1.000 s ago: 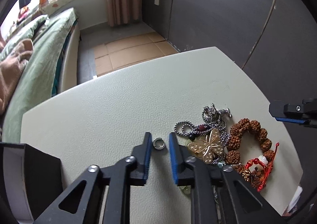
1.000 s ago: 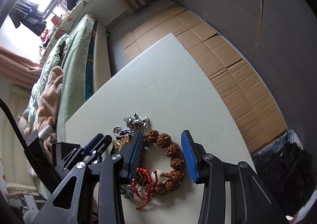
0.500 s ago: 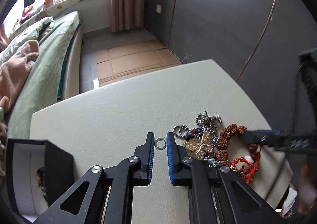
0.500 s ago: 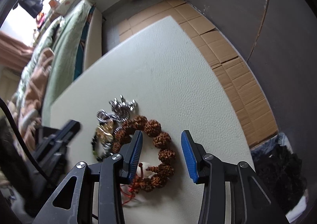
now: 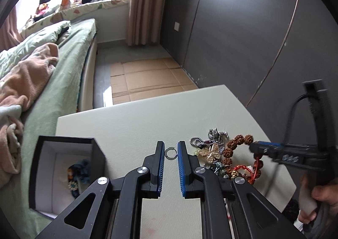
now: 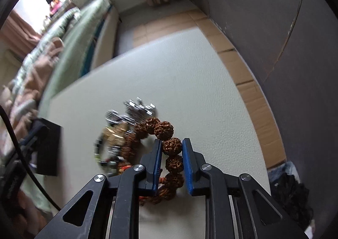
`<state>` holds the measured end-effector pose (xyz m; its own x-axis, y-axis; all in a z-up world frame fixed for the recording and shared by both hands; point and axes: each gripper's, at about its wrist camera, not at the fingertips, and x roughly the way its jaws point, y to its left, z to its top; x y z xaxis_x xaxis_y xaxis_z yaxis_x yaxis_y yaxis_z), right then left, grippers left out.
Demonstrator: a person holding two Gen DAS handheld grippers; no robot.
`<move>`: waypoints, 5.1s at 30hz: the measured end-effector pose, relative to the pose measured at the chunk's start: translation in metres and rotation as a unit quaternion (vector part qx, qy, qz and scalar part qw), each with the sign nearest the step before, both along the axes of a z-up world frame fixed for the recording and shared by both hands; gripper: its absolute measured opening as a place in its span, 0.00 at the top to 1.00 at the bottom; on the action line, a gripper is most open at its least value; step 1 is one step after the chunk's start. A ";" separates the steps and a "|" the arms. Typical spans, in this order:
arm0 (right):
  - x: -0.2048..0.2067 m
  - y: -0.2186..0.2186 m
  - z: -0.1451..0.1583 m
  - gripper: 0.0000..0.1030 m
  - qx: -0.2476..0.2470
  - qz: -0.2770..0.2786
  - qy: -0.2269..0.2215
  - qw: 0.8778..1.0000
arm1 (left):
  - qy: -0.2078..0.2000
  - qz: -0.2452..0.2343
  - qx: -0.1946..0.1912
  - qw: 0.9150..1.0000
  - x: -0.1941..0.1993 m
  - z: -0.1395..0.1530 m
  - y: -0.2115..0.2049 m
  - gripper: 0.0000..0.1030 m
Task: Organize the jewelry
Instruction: 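Grasp the brown bead bracelet with the right tool while the left tool grasps the silver ring, then drop the brown bead bracelet into the box with the right tool while the left drops the ring, then grasp the red string bracelet with the right tool and lift it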
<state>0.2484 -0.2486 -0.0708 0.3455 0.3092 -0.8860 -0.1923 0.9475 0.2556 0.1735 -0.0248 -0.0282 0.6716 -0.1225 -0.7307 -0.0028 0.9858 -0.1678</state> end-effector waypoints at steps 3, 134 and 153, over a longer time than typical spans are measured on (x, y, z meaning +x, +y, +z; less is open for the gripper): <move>-0.012 -0.005 0.023 0.80 0.064 0.004 -0.024 0.998 | -0.010 0.006 -0.004 1.000 -0.008 0.008 0.006 0.87; -0.031 -0.017 -0.001 0.33 0.080 0.010 0.024 0.996 | 0.068 0.009 -0.025 0.997 -0.020 -0.019 0.004 0.31; -0.028 -0.002 -0.018 0.94 0.101 0.037 0.043 0.993 | 0.089 0.003 -0.049 0.995 -0.009 -0.035 -0.002 0.46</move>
<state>0.2208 -0.2505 -0.0889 0.2406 0.5054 -0.8287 -0.2275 0.8593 0.4580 0.1642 -0.0267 -0.0630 0.5329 -0.1958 -0.8232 -0.0469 0.9645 -0.2598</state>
